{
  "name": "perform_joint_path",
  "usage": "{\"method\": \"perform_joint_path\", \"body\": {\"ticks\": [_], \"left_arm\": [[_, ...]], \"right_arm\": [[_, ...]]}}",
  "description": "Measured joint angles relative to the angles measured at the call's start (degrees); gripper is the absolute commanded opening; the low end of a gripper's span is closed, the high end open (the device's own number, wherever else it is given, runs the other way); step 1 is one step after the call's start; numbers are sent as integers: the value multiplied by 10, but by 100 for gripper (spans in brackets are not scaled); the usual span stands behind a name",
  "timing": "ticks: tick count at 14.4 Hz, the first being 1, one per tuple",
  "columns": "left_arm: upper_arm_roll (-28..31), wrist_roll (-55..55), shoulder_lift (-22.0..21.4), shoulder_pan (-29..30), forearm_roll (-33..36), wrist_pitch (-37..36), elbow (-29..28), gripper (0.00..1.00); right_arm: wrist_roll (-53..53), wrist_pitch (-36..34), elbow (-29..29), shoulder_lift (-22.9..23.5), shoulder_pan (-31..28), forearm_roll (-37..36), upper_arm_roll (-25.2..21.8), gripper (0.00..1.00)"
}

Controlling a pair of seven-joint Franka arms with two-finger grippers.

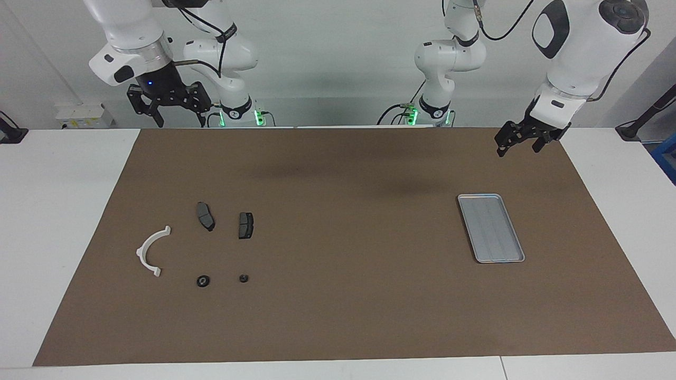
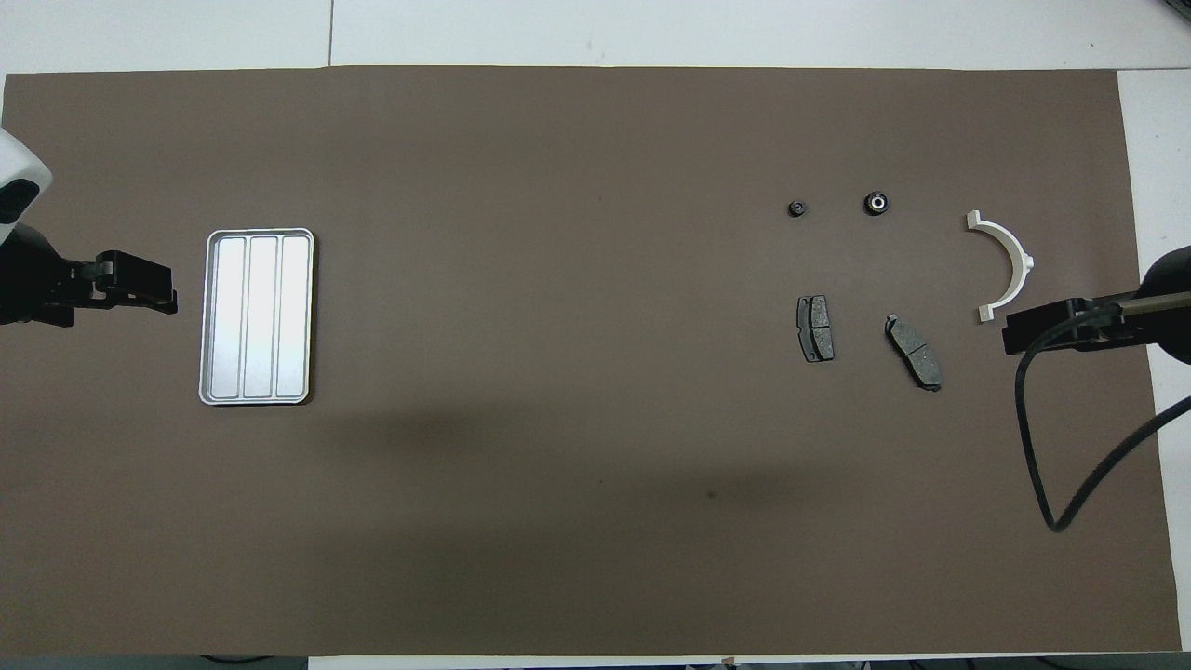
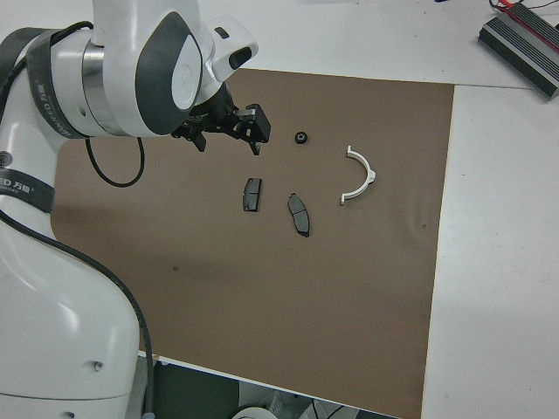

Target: Pick bearing gear from pile to tray

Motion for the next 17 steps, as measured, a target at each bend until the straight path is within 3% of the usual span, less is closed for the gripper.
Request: {"method": "perform_joint_path", "body": {"ticks": [17], "left_arm": [[0, 0, 0, 0, 0, 0, 0, 100]], "right_arm": [[0, 0, 5, -10, 0, 0, 1, 100]]}}
